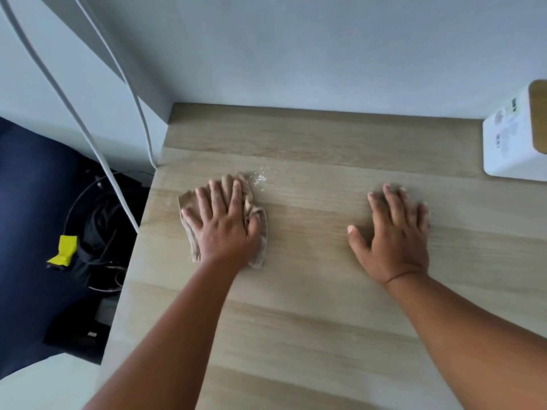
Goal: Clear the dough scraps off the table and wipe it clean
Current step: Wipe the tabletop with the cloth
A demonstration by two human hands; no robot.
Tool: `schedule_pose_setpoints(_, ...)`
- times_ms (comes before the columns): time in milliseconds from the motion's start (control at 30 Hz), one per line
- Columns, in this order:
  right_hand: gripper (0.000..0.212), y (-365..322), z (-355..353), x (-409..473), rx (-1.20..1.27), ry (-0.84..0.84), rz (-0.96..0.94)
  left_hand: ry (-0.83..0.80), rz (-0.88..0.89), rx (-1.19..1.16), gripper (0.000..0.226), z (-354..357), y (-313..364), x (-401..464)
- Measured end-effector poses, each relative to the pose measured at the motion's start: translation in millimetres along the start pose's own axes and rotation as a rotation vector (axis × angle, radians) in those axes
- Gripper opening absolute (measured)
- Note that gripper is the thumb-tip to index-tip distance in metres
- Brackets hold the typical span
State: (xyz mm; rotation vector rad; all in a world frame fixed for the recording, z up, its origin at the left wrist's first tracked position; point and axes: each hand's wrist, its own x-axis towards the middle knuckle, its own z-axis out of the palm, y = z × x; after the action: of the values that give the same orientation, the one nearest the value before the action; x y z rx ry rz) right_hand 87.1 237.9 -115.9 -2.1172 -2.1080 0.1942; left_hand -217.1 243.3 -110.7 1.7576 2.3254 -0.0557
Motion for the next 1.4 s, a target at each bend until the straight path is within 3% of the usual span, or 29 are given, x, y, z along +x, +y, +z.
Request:
schedule_pose_setpoints(133, 0.081, 0, 1, 0, -0.024, 0.013, -0.002, 0.018, 0.038, -0.019, 0.079, -12, 20, 69)
schedule_pose_setpoints(233, 0.081, 2, 3, 1, -0.032, 0.016, -0.010, 0.007, 0.244, 0.010, 0.078, -15, 29, 89)
schedule_pose_setpoints(400, 0.080, 1, 3, -2, -0.018, 0.030, 0.000, 0.034, 0.632, 0.060, 0.072, -5, 19, 43)
schedule_pose_setpoints(500, 0.079, 1, 3, -2, -0.015, 0.038, 0.000, 0.061, 0.736, 0.066, 0.072, 1, -10, 5)
schedule_pose_setpoints(633, 0.079, 1, 4, -2, -0.025, 0.042, 0.001, 0.088, 0.598, 0.037, 0.071, 8, -43, -38)
schedule_pose_setpoints(833, 0.079, 3, 4, -1, -0.033, 0.030, -0.001, 0.040, 0.227, 0.034, 0.075, 22, -17, -81)
schedule_pose_setpoints(1200, 0.080, 5, 4, 0, -0.036, 0.031, -0.007, 0.023, -0.052, -0.074, 0.084, 9, 80, 15)
schedule_pose_setpoints(1300, 0.080, 6, 4, 1, -0.046, 0.030, -0.012, 0.015, 0.026, -0.072, 0.083, 5, 103, 47)
schedule_pose_setpoints(1400, 0.080, 7, 5, 1, -0.051, 0.024, -0.015, -0.014, 0.265, -0.024, 0.080, 3, 111, 67)
